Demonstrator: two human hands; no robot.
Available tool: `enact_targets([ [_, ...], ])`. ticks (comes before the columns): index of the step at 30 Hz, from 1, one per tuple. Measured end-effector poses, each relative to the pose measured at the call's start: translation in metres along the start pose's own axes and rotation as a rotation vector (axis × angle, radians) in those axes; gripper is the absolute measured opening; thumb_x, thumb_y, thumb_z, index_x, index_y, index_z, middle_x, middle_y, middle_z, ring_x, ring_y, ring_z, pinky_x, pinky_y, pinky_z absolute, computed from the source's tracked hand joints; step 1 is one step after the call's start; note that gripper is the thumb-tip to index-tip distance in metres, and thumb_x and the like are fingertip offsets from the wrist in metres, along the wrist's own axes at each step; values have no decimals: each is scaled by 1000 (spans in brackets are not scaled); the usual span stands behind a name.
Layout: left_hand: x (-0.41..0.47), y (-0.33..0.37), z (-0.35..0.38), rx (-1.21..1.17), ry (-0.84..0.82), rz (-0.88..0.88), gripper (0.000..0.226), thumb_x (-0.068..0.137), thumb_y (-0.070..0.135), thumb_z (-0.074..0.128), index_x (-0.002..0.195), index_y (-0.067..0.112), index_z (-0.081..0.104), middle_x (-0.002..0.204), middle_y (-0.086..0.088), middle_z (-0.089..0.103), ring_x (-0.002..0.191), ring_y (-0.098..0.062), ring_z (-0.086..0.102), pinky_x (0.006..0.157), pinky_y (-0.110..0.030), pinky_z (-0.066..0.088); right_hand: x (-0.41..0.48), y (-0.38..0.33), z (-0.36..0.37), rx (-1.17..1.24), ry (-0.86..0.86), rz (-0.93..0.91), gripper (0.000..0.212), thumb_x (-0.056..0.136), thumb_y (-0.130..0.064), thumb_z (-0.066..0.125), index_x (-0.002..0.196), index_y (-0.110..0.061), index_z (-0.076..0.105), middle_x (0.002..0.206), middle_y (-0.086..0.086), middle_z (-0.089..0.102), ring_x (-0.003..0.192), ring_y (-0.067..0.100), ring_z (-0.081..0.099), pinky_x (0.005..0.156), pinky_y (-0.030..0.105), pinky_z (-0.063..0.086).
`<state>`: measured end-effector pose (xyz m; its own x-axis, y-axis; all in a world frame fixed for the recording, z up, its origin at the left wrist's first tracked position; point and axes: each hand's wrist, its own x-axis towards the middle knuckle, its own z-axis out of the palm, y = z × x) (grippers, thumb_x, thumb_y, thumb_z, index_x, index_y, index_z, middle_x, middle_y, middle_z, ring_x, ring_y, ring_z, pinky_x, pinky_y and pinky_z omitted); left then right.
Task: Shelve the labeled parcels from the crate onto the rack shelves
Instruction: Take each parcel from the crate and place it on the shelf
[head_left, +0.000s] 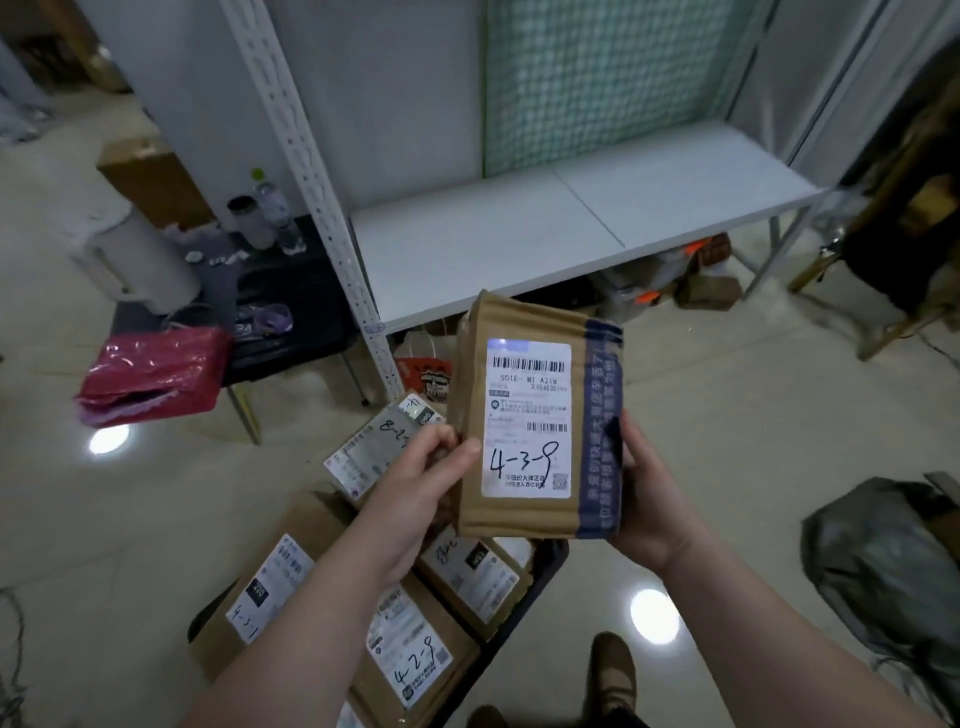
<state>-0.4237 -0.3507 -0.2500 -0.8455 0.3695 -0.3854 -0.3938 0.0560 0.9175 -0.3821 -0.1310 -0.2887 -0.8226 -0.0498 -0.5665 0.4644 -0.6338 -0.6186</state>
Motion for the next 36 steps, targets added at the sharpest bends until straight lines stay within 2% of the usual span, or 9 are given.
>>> enact_targets([
  [3,6,23,7,-77,-69,24,27,74,40,67,88,19,57,105,-12,69,95,-24,63,86,-45,48,-11,-21,1,-30,-64,-62,99,47,-62,87,130,-16,60,126,13,66,112,31,66,85,43,57],
  [6,13,40,13,-129,-137,18,22,75,36,67,92,23,62,111,-13,68,96,-25,63,80,-41,49,-19,-39,0,-54,-94,-136,115,37,-56,94,136,-15,54,125,13,67,102,27,70,75,38,59],
  [9,18,55,23,-92,-180,23,35,77,36,64,106,19,56,107,-8,70,85,-17,63,68,-32,47,-25,-55,-2,-54,-71,-192,125,33,-50,95,141,-10,46,123,15,67,94,26,72,68,37,59],
  [15,39,75,44,-76,-161,-16,47,68,47,76,108,28,62,110,-3,70,99,-22,56,83,-46,37,-17,-84,-18,-14,-50,-227,125,39,-44,94,146,-8,38,132,18,62,111,33,63,70,40,59],
  [18,56,84,60,-46,-90,-14,58,62,51,77,113,28,60,108,0,71,102,-21,57,82,-41,40,-6,-103,-27,-20,-75,-226,129,35,-45,96,145,-8,39,129,18,64,106,33,66,70,40,59],
  [23,95,97,103,7,6,3,69,62,56,69,126,31,57,123,0,64,111,-20,52,79,-36,42,23,-147,-59,-40,-123,-191,124,41,-47,94,145,-11,38,132,16,62,123,38,57,80,46,59],
  [27,138,104,158,-25,81,-24,46,81,49,64,120,25,60,108,2,71,93,-17,60,73,-31,45,44,-200,-103,-167,-90,-152,118,43,-52,92,143,-16,40,131,11,64,119,35,61,90,55,54],
  [31,177,105,207,-26,113,-34,43,84,48,64,121,26,60,107,3,73,104,-22,63,92,-42,45,56,-248,-142,-210,-53,-116,123,37,-54,93,141,-16,41,128,11,65,116,34,63,81,50,58],
  [36,200,101,234,-39,230,-15,26,94,34,56,119,28,59,108,3,69,95,-14,60,79,-32,44,88,-281,-174,-264,-91,-39,126,45,-52,92,150,-30,27,133,9,62,120,33,61,90,61,51],
])
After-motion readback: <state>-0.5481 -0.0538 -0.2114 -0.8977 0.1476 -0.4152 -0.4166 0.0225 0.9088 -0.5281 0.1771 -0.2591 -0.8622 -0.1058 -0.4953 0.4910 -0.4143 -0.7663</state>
